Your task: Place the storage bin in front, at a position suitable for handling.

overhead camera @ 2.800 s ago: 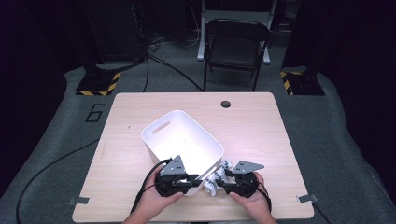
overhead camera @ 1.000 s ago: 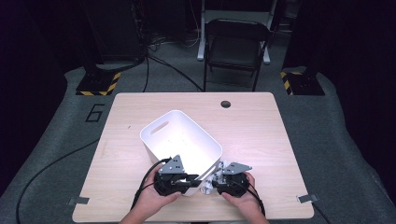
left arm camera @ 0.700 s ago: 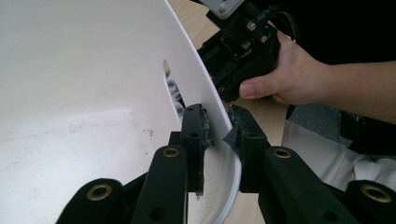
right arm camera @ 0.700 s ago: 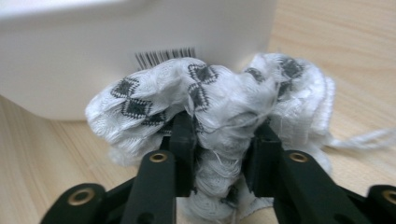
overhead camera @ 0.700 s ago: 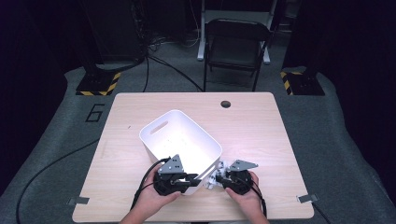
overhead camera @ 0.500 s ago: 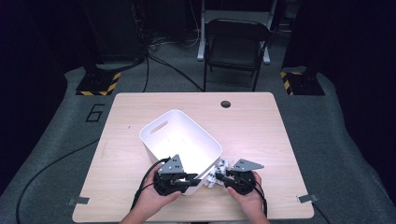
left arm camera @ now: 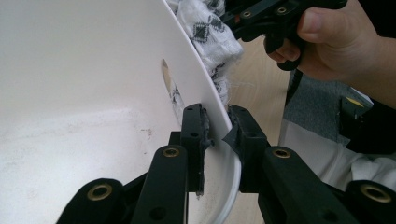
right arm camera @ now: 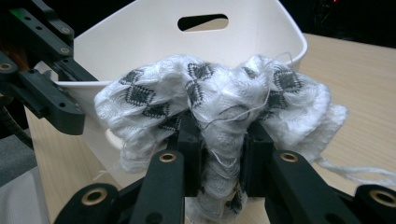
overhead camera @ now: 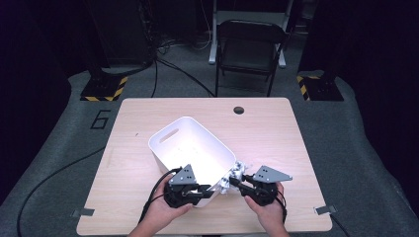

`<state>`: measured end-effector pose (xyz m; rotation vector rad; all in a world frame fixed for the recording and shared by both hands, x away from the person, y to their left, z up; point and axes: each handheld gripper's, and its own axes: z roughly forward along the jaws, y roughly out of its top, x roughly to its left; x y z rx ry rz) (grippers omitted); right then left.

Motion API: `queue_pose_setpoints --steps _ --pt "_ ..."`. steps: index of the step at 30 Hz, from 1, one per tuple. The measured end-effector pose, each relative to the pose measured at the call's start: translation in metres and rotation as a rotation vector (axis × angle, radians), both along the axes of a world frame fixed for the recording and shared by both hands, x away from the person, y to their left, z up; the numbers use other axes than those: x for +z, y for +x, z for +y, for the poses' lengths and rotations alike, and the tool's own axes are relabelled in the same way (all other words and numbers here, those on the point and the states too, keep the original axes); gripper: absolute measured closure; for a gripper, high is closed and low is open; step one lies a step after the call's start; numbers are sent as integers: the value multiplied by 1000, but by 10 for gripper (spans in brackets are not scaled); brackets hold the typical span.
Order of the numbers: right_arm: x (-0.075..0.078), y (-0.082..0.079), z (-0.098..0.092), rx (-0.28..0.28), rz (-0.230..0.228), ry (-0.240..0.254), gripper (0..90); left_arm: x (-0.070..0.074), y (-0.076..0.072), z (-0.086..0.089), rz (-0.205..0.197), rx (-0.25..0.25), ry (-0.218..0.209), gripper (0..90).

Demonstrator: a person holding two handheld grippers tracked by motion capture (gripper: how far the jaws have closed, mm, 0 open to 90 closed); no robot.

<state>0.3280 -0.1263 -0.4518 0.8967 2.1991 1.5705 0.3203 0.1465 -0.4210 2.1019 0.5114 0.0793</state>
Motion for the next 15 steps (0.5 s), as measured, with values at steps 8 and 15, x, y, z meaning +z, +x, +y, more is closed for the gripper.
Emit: queue_pose_setpoints --steps 8,15 --pt "-22 10 4 1 121 -109 741 1 -1 -1 8 -8 1 774" --pt "-38 15 7 2 208 -173 738 1 -3 -3 13 -2 1 773"
